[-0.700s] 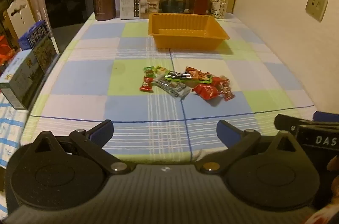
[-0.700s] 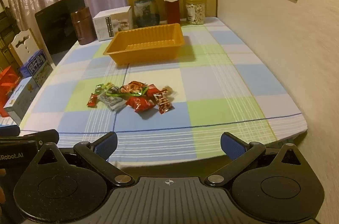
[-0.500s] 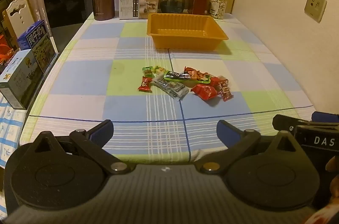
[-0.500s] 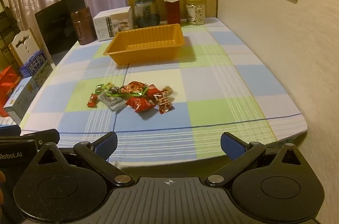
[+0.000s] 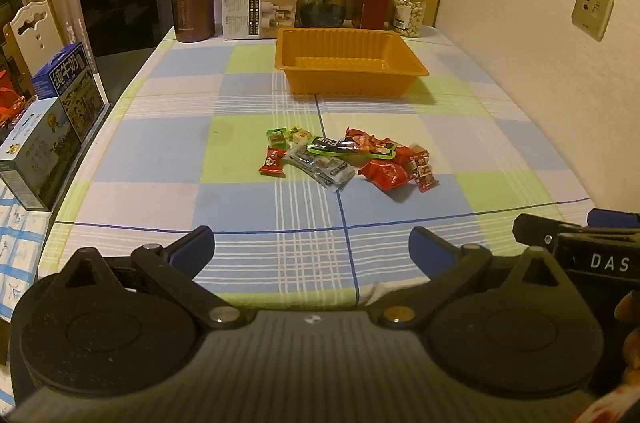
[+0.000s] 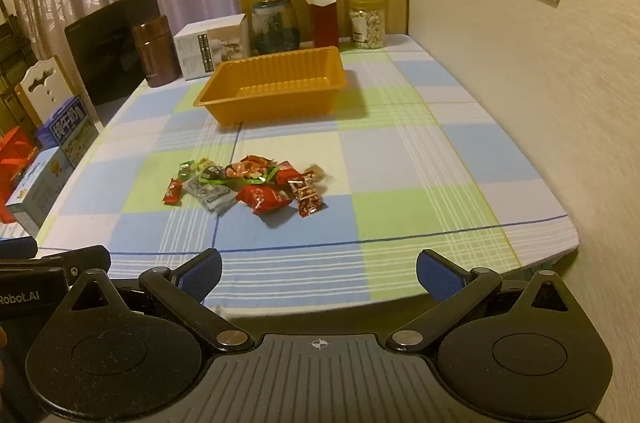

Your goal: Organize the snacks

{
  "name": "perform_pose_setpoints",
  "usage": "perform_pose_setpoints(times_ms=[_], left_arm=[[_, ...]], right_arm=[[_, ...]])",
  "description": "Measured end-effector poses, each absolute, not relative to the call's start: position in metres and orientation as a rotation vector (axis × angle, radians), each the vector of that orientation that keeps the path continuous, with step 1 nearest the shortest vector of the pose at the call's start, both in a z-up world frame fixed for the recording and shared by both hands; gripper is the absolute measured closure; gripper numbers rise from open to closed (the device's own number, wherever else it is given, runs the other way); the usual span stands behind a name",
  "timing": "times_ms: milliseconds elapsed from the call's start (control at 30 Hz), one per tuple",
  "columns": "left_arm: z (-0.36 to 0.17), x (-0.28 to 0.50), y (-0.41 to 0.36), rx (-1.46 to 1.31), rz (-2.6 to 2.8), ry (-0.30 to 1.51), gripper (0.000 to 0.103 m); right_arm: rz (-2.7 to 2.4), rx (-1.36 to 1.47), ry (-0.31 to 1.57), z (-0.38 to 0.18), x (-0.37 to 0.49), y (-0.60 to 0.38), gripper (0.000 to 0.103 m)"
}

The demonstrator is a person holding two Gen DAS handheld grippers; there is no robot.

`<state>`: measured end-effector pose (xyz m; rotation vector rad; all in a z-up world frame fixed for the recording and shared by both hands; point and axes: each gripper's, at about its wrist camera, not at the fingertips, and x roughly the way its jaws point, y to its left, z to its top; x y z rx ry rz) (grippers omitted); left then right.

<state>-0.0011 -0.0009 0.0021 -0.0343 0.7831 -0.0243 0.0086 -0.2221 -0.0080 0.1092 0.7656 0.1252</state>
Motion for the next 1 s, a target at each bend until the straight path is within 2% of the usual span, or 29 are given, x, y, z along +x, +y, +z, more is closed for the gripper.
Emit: perform_pose_setpoints(times_ms=[1000], left_arm=[[0.0053,-0.0024,-0.0023,-0.040,-0.034,0.783,0.000]], right_arm=[[0.124,0.112,0.764,-0.0062,0.0098,-0.2253,0.000]])
